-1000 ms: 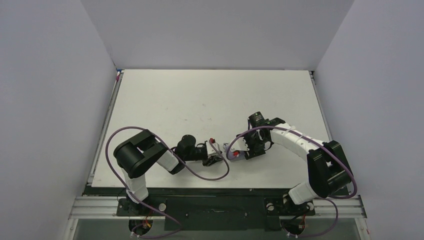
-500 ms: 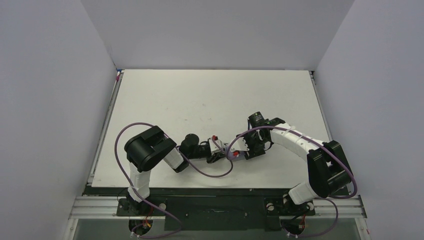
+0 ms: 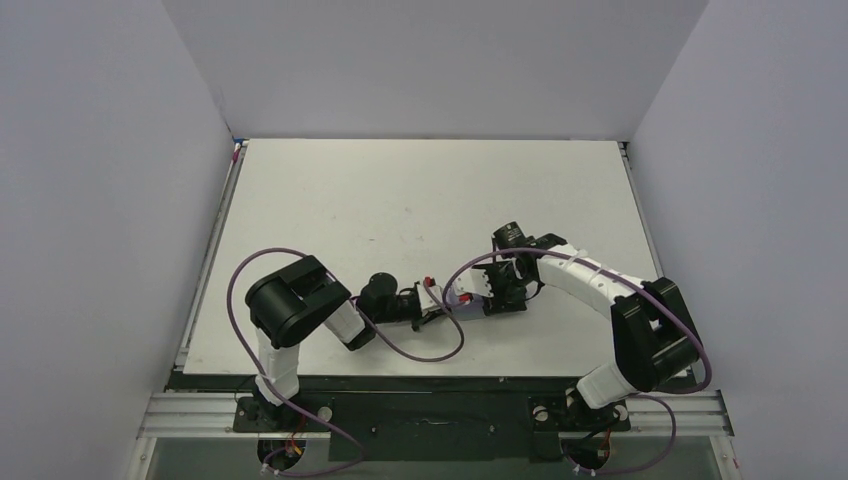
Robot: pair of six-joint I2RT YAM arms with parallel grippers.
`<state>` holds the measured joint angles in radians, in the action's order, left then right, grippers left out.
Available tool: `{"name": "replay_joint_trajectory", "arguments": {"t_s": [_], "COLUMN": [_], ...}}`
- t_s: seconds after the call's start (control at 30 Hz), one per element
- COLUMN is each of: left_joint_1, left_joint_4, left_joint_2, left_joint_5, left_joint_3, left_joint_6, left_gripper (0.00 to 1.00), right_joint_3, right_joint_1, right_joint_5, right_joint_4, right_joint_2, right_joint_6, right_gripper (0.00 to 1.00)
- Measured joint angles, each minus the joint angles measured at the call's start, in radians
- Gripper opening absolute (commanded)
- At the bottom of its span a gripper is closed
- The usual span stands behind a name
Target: Open the umbrella
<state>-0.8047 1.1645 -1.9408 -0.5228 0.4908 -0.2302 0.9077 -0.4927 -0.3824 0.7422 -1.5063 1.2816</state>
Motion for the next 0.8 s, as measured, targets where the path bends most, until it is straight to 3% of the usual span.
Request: {"name": "replay_joint_trajectory", "arguments": {"t_s": [0.33, 0.67, 0.73, 0.8], "left_joint_1": [-0.057, -0.063, -0.064, -0.065], "left_joint_4": [0.007, -0.03, -0.039, -0.047], "left_joint_2": [0.058, 0.095, 0.097, 0.097], "left_joint_5": [0.126, 0.279, 0.285, 0.285], "left_joint_3": [-0.066, -0.064, -0.056, -0.045], "left_joint_6": [-0.013, 0.003, 0.006, 0.005], "left_gripper": [0.0, 0.0, 0.0, 0.0], "right_joint_3": [0.011, 0.026, 0.037, 0.045], "right_joint_1": [-0.019, -0.085, -0.091, -0.095], "right_joint_5": [0.023, 0.097, 0.098, 0.092], "right_joint_4": [-0.053, -0.122, -0.139, -0.163], "right_joint_2": [-0.016, -0.033, -0.045, -0.058], "right_joint_6": [-0.264, -0.731, -0.814, -0.892], "right_gripper": [0.11, 0.11, 0.17, 0.31]}}
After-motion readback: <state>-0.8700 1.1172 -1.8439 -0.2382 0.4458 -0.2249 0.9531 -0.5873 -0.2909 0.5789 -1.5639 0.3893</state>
